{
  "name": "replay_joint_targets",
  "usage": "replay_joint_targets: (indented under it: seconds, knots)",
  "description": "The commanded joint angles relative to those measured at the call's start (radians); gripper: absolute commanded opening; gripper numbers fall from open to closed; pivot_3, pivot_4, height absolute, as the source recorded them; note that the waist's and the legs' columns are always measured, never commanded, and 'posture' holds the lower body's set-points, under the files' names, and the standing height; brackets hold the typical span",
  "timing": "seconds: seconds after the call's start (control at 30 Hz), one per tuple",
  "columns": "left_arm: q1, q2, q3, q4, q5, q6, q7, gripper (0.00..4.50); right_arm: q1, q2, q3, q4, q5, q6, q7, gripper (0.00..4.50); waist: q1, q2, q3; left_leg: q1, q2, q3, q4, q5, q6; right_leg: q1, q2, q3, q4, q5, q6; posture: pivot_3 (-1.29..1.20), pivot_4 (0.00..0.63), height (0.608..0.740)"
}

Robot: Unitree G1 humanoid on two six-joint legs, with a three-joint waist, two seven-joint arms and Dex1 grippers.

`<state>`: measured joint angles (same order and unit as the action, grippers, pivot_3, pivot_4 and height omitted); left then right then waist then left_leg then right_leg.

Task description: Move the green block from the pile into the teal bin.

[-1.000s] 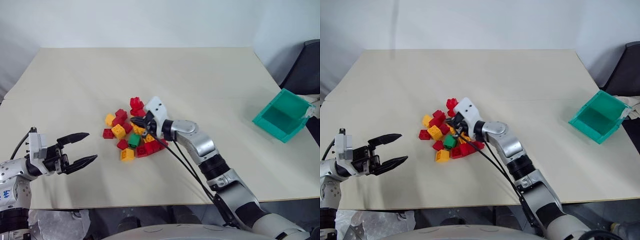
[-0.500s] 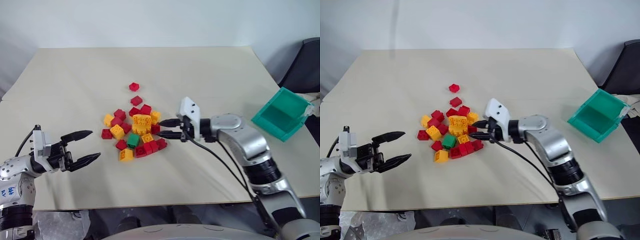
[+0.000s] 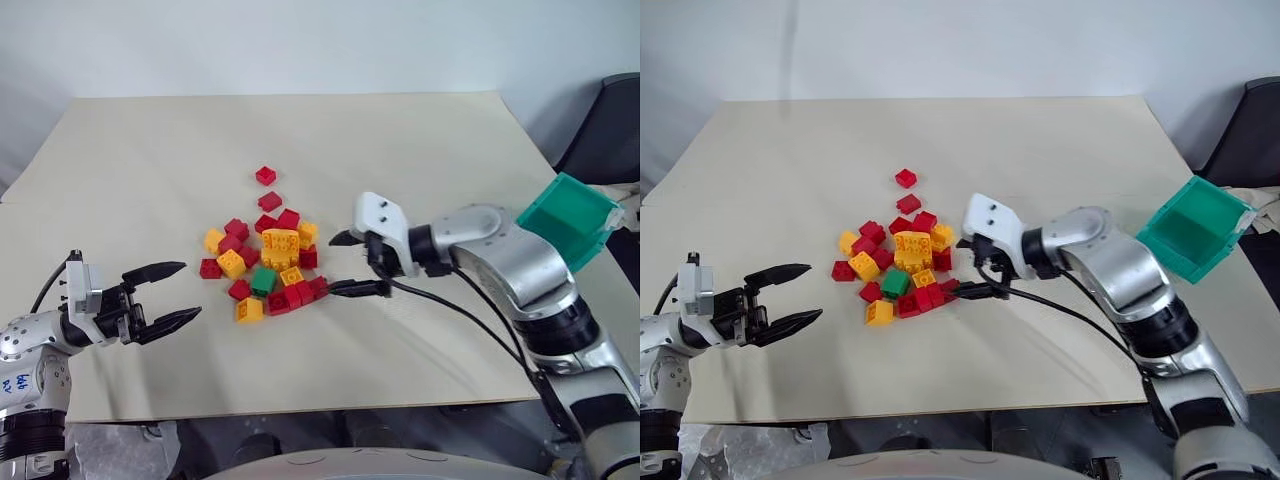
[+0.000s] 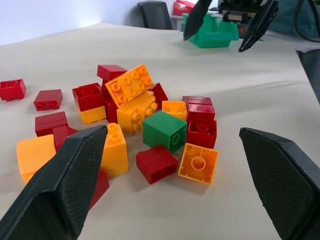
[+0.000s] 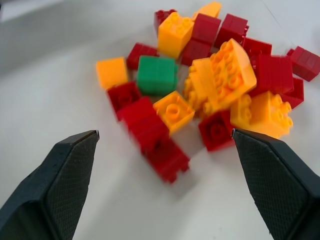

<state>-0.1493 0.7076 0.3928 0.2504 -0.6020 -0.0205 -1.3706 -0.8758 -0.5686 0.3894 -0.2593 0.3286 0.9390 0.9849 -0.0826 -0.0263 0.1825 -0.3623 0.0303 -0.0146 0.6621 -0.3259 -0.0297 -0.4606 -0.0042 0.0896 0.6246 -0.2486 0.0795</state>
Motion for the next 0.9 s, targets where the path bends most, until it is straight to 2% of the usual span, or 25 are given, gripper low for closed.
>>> replay_joint_targets:
  seconds: [0.03,0.2,0.4,0.63,0.9]
  knots:
    - [-0.002,0.011,0.018,-0.013,-0.015,-0.004,-0.006,4.50,-0.094,0.099,0.084,0.011,-0.026,0.135,-0.076,4.46,-0.002,0.000,0.000,-0.004,0.000,-0.001,0.001,0.000,0.000,-0.003,-0.001,0.000,0.001,0.000,0.000,0.00,0.150,0.740]
    - [0.007,0.005,0.018,-0.024,-0.015,-0.008,0.001,4.50,-0.191,0.258,0.176,0.163,-0.087,0.205,-0.177,4.46,-0.003,0.000,0.000,-0.007,0.001,-0.002,0.002,0.001,0.000,-0.006,-0.003,-0.002,0.002,0.000,0.000,0.00,0.150,0.740]
    - [0.044,0.001,0.032,-0.056,-0.023,-0.010,0.012,4.50,-0.266,0.381,0.228,0.352,-0.143,0.190,-0.228,4.46,-0.002,0.000,0.000,-0.009,-0.002,-0.002,0.002,0.001,-0.001,-0.006,-0.007,-0.002,0.002,0.001,0.001,0.00,0.150,0.740]
    - [0.070,-0.001,0.042,-0.081,-0.028,-0.009,0.024,4.50,-0.292,0.445,0.265,0.460,-0.190,0.149,-0.229,4.46,-0.004,0.000,0.000,-0.009,-0.001,-0.002,0.001,0.001,-0.001,-0.006,-0.007,-0.003,0.002,0.001,0.001,0.00,0.150,0.740]
    - [0.078,-0.004,0.041,-0.094,-0.031,-0.007,0.031,4.50,-0.290,0.452,0.315,0.412,-0.200,0.183,-0.193,4.46,-0.004,0.000,0.000,-0.009,-0.001,-0.003,0.001,0.001,-0.001,-0.006,-0.007,-0.003,0.002,0.001,0.001,0.00,0.150,0.740]
